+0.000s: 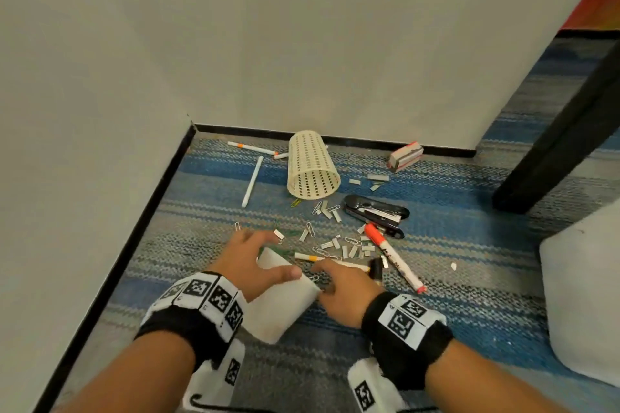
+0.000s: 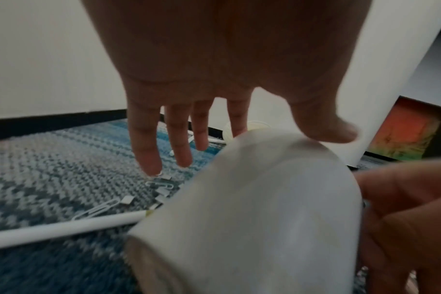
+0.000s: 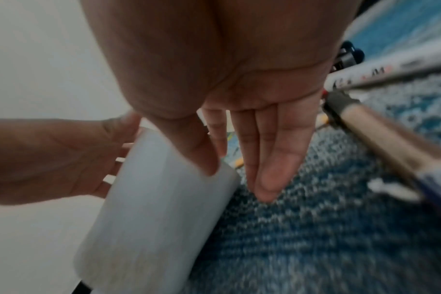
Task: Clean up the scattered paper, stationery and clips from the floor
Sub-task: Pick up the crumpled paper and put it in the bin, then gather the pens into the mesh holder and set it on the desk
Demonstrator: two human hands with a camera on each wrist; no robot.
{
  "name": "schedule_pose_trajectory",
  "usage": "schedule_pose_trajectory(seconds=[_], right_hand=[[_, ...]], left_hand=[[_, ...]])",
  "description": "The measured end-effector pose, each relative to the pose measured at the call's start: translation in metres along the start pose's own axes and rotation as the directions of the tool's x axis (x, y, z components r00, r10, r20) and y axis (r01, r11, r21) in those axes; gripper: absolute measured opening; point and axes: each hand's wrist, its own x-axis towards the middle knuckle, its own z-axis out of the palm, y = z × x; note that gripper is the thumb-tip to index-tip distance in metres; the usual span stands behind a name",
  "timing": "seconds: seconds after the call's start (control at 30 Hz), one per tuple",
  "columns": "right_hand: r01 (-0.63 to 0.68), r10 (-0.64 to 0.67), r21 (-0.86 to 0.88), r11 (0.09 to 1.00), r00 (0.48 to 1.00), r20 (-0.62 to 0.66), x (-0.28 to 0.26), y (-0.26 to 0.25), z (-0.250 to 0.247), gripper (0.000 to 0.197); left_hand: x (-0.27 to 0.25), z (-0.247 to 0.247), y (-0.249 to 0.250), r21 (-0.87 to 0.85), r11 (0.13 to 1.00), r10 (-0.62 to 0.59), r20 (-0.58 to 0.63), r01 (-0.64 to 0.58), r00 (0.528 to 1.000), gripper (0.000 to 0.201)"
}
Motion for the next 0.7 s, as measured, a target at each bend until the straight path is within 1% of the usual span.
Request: schedule_pose_trajectory(seconds=[0.07, 0.13, 0.17, 0.2, 0.23, 0.3, 0.33, 0.37, 0.4, 0.47, 0.53, 0.6, 0.63, 0.7], right_hand=[[-0.044, 0.038, 0.113, 0.993, 0.998, 0.057, 0.004, 0.004, 0.01, 0.041], [-0.081, 0.059, 0.249, 0.965, 0.994, 0.096, 0.006, 0.006, 0.014, 0.027], [-0.079, 0.05, 0.317, 0.945, 0.994, 0.1, 0.007, 0.007, 0.016, 0.021], [-0.062, 0.034, 0.37, 0.927, 0.996, 0.08, 0.007, 0.007, 0.017, 0.021], [-0.028, 0.016, 0.421, 0.907, 0.999, 0.032, 0.007, 0.008, 0.017, 0.024], [0.064, -0.022, 0.465, 0.883, 0.995, -0.096, 0.005, 0.009, 0.016, 0.03], [0.109, -0.048, 0.456, 0.883, 0.989, -0.143, 0.002, 0.008, 0.013, 0.032], [0.152, -0.08, 0.448, 0.881, 0.981, -0.175, -0.001, 0.008, 0.011, 0.035], [0.185, -0.111, 0.41, 0.893, 0.974, -0.2, -0.005, 0.008, 0.008, 0.038], [0.259, -0.191, 0.269, 0.927, 0.948, -0.256, -0.013, 0.009, 0.003, 0.041], [0.3, -0.246, 0.174, 0.938, 0.929, -0.277, -0.024, 0.012, 0.0, 0.042], [0.306, -0.265, 0.122, 0.944, 0.925, -0.271, -0.035, 0.018, 0.002, 0.043], [0.301, -0.264, 0.104, 0.948, 0.927, -0.267, -0.039, 0.022, 0.006, 0.043], [0.293, -0.265, 0.072, 0.954, 0.927, -0.265, -0.048, 0.029, 0.014, 0.036]], left_hand=[[-0.001, 0.003, -0.007, -0.023, 1.0, -0.009, 0.064, 0.011, 0.998, 0.073], [-0.002, 0.006, -0.012, -0.036, 0.999, 0.009, 0.096, -0.005, 0.995, 0.071], [-0.003, 0.007, -0.014, -0.055, 0.998, 0.024, 0.085, -0.019, 0.996, 0.067], [-0.003, 0.007, -0.016, -0.083, 0.996, 0.036, 0.059, -0.031, 0.998, 0.065], [-0.004, 0.006, -0.018, -0.123, 0.992, 0.043, 0.026, -0.04, 0.999, 0.066], [-0.009, 0.003, -0.024, -0.269, 0.961, 0.053, -0.041, -0.062, 0.998, 0.067], [-0.012, 0.002, -0.027, -0.345, 0.935, 0.063, -0.073, -0.084, 0.995, 0.066], [-0.016, 0.001, -0.031, -0.385, 0.916, 0.079, -0.1, -0.112, 0.992, 0.064], [-0.021, 0.001, -0.034, -0.387, 0.909, 0.111, -0.13, -0.154, 0.985, 0.06], [-0.031, 0.004, -0.038, -0.324, 0.918, 0.182, -0.162, -0.227, 0.97, 0.055], [-0.041, 0.01, -0.039, -0.265, 0.933, 0.21, -0.149, -0.244, 0.966, 0.048], [-0.047, 0.015, -0.037, -0.211, 0.944, 0.234, -0.116, -0.255, 0.965, 0.037], [-0.05, 0.018, -0.035, -0.165, 0.948, 0.258, -0.097, -0.272, 0.961, 0.037], [-0.057, 0.021, -0.03, -0.073, 0.953, 0.292, -0.035, -0.294, 0.956, 0.037]])
